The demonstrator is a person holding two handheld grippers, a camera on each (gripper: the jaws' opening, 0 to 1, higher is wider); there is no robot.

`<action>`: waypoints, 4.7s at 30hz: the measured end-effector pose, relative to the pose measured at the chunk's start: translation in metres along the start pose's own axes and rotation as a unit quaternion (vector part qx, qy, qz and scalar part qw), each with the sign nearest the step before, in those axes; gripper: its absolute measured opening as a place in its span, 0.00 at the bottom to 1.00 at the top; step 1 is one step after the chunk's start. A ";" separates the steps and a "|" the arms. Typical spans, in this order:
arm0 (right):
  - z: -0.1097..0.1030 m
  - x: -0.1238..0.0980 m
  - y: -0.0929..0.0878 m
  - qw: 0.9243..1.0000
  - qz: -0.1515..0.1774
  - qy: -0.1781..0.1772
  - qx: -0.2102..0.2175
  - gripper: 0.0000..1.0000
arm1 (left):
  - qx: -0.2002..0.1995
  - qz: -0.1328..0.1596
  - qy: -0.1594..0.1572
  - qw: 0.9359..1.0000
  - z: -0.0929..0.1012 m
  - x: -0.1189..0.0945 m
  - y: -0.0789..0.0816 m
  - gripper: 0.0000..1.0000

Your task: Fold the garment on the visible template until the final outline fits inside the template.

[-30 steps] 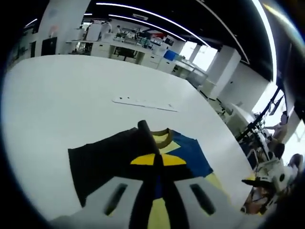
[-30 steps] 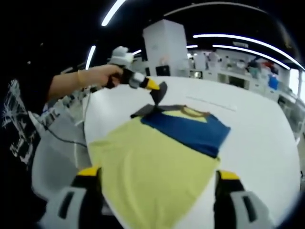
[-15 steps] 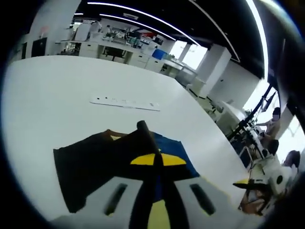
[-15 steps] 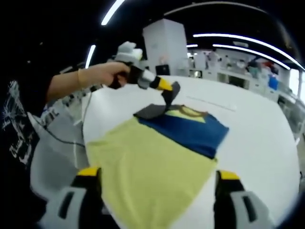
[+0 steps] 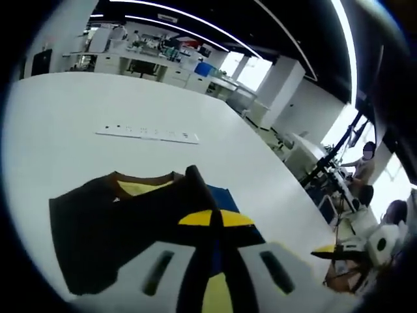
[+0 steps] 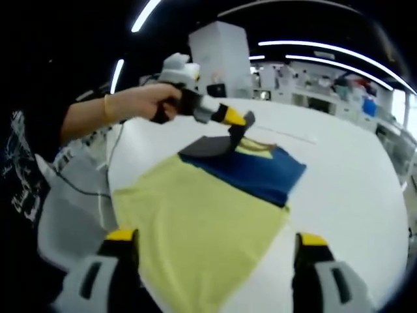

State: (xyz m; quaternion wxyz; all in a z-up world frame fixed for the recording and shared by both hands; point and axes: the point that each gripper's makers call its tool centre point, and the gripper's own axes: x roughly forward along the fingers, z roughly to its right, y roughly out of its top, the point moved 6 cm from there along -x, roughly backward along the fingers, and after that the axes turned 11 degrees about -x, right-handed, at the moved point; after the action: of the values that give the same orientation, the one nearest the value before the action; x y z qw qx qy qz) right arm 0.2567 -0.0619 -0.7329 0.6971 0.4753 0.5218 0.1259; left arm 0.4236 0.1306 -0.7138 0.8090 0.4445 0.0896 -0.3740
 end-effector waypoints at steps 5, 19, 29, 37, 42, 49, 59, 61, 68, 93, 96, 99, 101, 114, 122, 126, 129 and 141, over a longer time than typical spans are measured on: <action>0.002 0.002 0.000 1.000 -0.002 -0.002 0.002 0.99 | 0.004 -0.006 -0.008 1.000 0.005 0.011 -0.005 0.00; 0.007 0.005 -0.007 1.000 -0.010 -0.005 0.009 0.99 | 0.008 -0.037 -0.032 0.999 0.019 0.038 -0.029 0.00; 0.007 0.004 -0.012 1.000 -0.013 -0.006 0.015 0.99 | 0.019 -0.066 -0.030 0.997 0.020 0.052 -0.051 0.00; 0.010 0.003 -0.014 1.000 -0.011 -0.008 0.018 0.99 | 0.029 -0.101 -0.052 0.993 0.023 0.061 -0.073 0.04; 0.011 0.004 -0.015 1.000 -0.009 -0.009 0.019 0.99 | 0.073 -0.101 -0.076 0.989 0.029 0.058 -0.080 0.14; 0.014 0.006 -0.014 1.000 -0.008 -0.006 0.016 0.99 | 0.133 -0.077 -0.088 0.984 0.029 0.053 -0.075 0.45; 0.012 0.007 -0.010 1.000 -0.005 0.002 0.006 0.99 | 0.196 -0.033 -0.073 0.977 0.011 0.018 -0.060 0.94; 0.012 0.008 -0.010 1.000 -0.005 0.004 0.005 0.99 | 0.200 -0.030 -0.073 0.977 0.009 0.012 -0.060 0.98; 0.013 0.010 -0.008 1.000 -0.003 0.010 0.000 0.99 | 0.212 -0.022 -0.056 0.975 -0.014 -0.020 -0.054 0.99; 0.005 0.008 -0.011 1.000 -0.001 0.018 0.005 0.99 | 0.274 -0.018 0.049 0.960 -0.106 -0.103 -0.049 0.35; 0.005 0.009 -0.011 1.000 -0.001 0.020 0.006 0.99 | 0.271 -0.022 0.063 0.960 -0.121 -0.105 -0.047 0.29; 0.004 0.010 -0.011 1.000 -0.001 0.022 0.007 0.99 | 0.274 -0.029 0.071 0.959 -0.128 -0.108 -0.048 0.24; 0.003 0.011 -0.012 1.000 -0.002 0.022 0.007 0.99 | 0.283 -0.044 0.081 0.955 -0.131 -0.111 -0.051 0.19; -0.001 0.015 -0.008 1.000 -0.003 0.025 0.008 0.99 | 0.343 -0.090 0.099 0.930 -0.144 -0.108 -0.059 0.09; -0.001 0.015 -0.009 1.000 -0.002 0.022 0.011 0.99 | 0.357 -0.102 0.113 0.921 -0.150 -0.107 -0.059 0.04; 0.000 0.015 -0.009 1.000 0.000 0.019 0.015 0.99 | 0.351 -0.102 0.116 0.923 -0.152 -0.108 -0.058 0.01; 0.001 0.015 -0.009 1.000 0.001 0.018 0.015 0.99 | 0.356 -0.088 0.108 0.924 -0.147 -0.111 -0.054 0.00; 0.001 0.014 -0.010 1.000 0.001 0.015 0.019 0.99 | 0.357 -0.078 0.102 0.925 -0.154 -0.119 -0.048 0.00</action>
State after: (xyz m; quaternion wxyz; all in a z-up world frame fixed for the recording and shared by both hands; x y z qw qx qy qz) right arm 0.2597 -0.0585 -0.7495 0.6795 0.4875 0.5341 0.1238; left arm 0.3356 0.2987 -0.7790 0.5509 0.7316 0.0668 -0.3960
